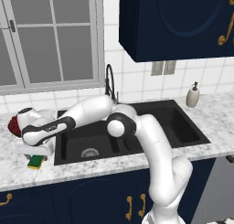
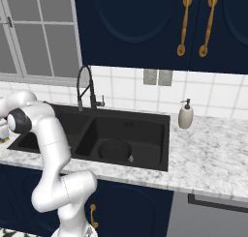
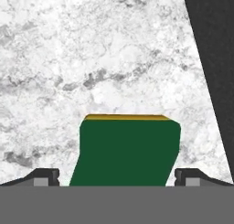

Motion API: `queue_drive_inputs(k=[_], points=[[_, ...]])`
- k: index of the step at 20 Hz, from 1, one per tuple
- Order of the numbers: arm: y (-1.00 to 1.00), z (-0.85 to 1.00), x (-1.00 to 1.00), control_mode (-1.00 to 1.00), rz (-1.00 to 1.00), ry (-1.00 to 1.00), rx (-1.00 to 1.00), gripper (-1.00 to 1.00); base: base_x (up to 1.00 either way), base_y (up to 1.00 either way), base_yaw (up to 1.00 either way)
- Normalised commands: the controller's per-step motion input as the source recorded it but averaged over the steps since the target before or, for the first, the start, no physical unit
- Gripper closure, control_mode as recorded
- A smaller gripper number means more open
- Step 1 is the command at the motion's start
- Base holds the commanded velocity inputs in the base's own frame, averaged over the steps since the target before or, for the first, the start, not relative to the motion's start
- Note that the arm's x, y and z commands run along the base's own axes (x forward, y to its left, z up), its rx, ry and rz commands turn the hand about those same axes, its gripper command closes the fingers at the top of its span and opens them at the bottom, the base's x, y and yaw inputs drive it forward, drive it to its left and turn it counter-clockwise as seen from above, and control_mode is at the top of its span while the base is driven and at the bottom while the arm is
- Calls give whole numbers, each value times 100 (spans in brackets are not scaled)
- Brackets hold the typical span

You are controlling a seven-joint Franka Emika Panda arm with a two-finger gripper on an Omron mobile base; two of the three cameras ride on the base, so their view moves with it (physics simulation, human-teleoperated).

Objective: Pick the pan and sponge and place them into the sink. Then turn on the water.

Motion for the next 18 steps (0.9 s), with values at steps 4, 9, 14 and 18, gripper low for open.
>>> queue_drive_inputs(k=[4, 9, 14, 18], points=[[4, -27, 0, -100, -9, 0, 0, -100, 0, 0, 0], [0, -42, 0, -100, -7, -1, 0, -100, 0, 0, 0], [0, -30, 0, -100, 0, -11, 1, 100, 0, 0, 0], [0, -21, 0, -100, 0, -3, 2, 100, 0, 0, 0]])
